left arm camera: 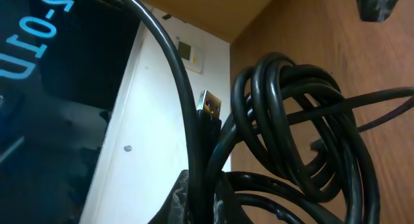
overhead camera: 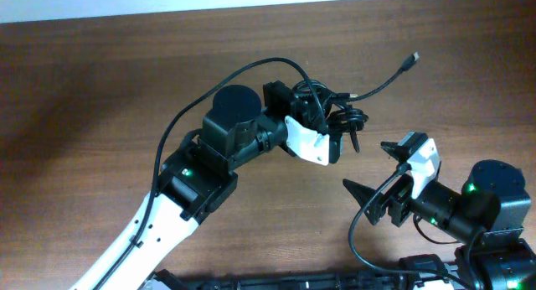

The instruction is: Untangle cables

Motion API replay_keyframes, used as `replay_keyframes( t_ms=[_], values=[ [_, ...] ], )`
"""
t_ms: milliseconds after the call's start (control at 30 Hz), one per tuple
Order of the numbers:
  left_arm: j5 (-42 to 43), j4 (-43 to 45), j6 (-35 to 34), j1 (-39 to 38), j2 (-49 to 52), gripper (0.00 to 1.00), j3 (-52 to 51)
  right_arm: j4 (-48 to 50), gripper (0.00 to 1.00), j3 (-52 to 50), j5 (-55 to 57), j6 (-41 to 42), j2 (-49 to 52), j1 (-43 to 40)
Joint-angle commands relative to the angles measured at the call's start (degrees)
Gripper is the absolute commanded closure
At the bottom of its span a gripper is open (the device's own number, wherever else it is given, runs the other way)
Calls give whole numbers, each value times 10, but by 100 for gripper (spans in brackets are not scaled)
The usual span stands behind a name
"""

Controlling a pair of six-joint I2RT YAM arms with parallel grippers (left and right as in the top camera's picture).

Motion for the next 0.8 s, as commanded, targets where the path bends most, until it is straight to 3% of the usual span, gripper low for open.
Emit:
replay_keyframes(
  t_ms=[0,200,333,500,667,700,767],
  values=[
    [11,11,31,1,-12,100,9,5,6,12,-24,-14,-1,3],
    [29,-53,22,0,-12,100,9,5,6,12,59,-13,-1,2],
    [201,-106,23,0,-12,100,9,5,6,12,71,-11,-1,3],
    [264,-103,23,0,-12,100,9,5,7,12,33,-7,-1,3],
    [336,-89,23,0,-11,100,9,5,50,12,-22,-7,-1,3],
    [345,-88,23,0,-11,100,9,5,61,12,-27,-7,-1,3],
    [345,-88,22,-1,-11,98,9,5,96,12,-26,-7,-1,3]
  ],
)
